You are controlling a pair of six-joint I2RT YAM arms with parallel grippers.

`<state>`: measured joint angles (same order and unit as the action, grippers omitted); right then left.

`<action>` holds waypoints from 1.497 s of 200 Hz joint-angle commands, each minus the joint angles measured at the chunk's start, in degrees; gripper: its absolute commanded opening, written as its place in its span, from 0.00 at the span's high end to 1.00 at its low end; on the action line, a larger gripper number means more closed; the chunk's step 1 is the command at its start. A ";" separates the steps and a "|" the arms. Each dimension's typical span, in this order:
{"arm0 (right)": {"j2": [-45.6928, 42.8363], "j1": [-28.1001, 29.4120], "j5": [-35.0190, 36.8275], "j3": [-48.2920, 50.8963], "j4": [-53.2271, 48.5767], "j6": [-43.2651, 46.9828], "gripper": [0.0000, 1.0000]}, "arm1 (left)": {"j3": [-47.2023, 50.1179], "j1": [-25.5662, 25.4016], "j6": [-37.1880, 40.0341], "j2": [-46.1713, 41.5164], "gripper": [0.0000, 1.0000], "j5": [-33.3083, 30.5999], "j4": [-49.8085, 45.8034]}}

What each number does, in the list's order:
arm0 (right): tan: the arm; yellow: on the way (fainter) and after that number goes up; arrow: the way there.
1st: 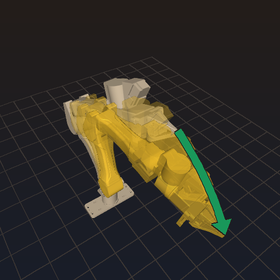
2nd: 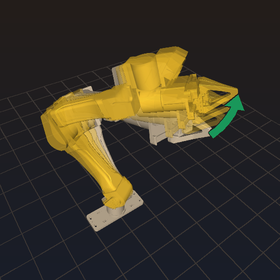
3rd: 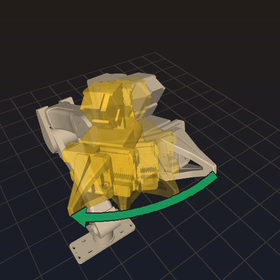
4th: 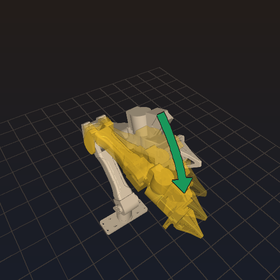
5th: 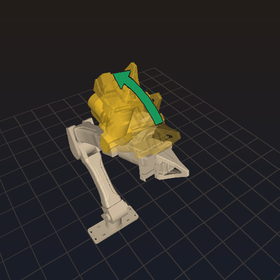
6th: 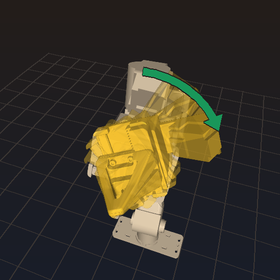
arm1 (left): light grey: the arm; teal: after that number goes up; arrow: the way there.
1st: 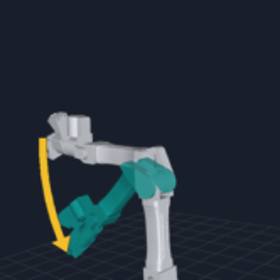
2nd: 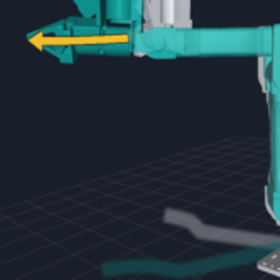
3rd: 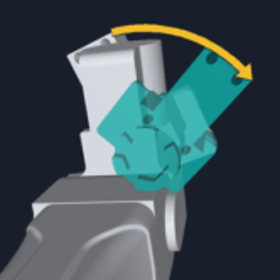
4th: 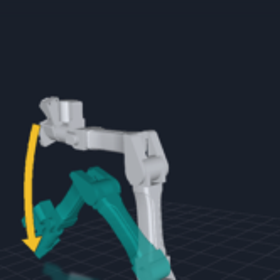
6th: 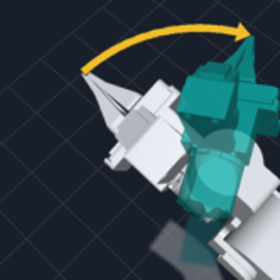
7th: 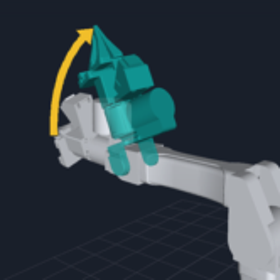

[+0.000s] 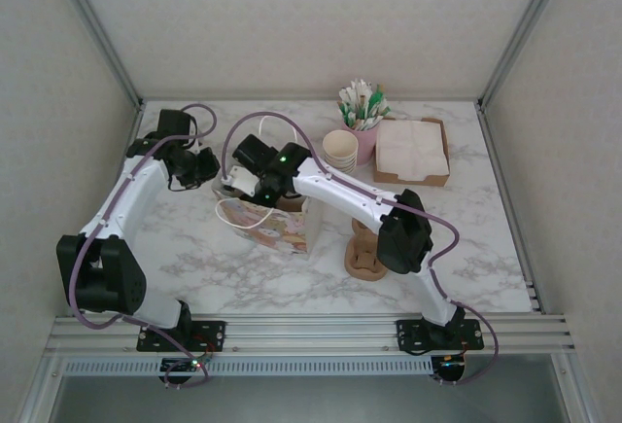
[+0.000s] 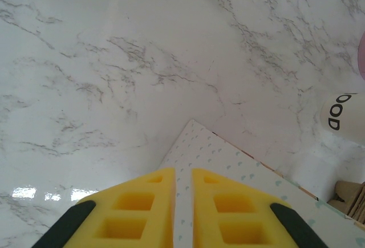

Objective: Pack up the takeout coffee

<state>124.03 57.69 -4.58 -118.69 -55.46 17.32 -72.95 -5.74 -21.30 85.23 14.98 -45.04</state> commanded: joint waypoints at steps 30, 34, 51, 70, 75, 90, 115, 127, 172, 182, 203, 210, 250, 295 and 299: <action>2.97 -0.24 9.95 8.10 -4.93 -1.15 0.43 | 0.02 0.28 -0.61 0.42 0.84 1.26 -1.24; 2.90 -0.21 10.05 8.48 -4.89 -1.17 0.43 | 0.00 0.25 -0.66 0.46 0.84 1.34 -1.26; 2.85 -0.21 9.99 9.52 -4.59 -1.46 0.43 | -0.09 0.26 -0.63 0.38 0.85 1.44 -1.27; 2.84 -0.21 9.34 9.80 -4.25 -1.76 0.43 | -0.13 0.26 -0.50 0.31 0.85 1.77 -1.20; 2.75 -0.21 9.06 9.81 -4.09 -1.85 0.43 | -0.03 0.28 -0.47 0.29 0.84 1.93 -1.21; 2.74 -0.21 8.63 9.55 -3.80 -2.20 0.43 | 0.15 0.26 -0.47 0.05 0.84 2.28 -1.07; 2.45 -0.21 8.31 9.48 -3.70 -2.98 0.43 | 0.17 0.25 -0.16 -0.15 0.84 3.33 -0.77; 2.02 -0.22 7.83 10.09 -3.23 -3.38 0.43 | 0.26 0.28 -0.10 -0.25 0.84 3.89 -0.62; -0.08 -0.19 6.03 12.28 -1.30 -4.40 0.43 | 0.35 0.11 0.19 -0.77 0.84 4.03 -0.38; -0.30 -0.22 6.17 12.35 -1.28 -4.53 0.43 | 0.42 0.14 0.17 -0.86 0.84 4.03 -0.40; -0.95 -0.21 6.35 11.84 -1.60 -4.93 0.43 | 0.35 0.12 0.17 -0.77 0.84 4.08 -0.36; -1.30 -0.21 6.48 11.64 -1.68 -5.17 0.43 | 0.37 0.12 0.16 -0.77 0.84 4.09 -0.40; -3.97 -0.22 6.25 9.58 -2.13 -6.77 0.42 | 0.35 0.12 0.28 -0.94 0.84 4.08 -0.24; -6.45 -0.27 5.37 7.54 -1.91 -8.47 0.42 | 0.44 0.16 0.37 -1.02 0.83 4.06 -0.40; -6.51 -0.21 5.37 7.43 -1.89 -8.59 0.42 | 0.43 0.13 0.38 -1.03 0.83 4.07 -0.36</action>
<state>118.87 58.11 -1.45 -110.72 -50.59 10.55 -72.95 -5.74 -21.26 85.23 17.78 -45.01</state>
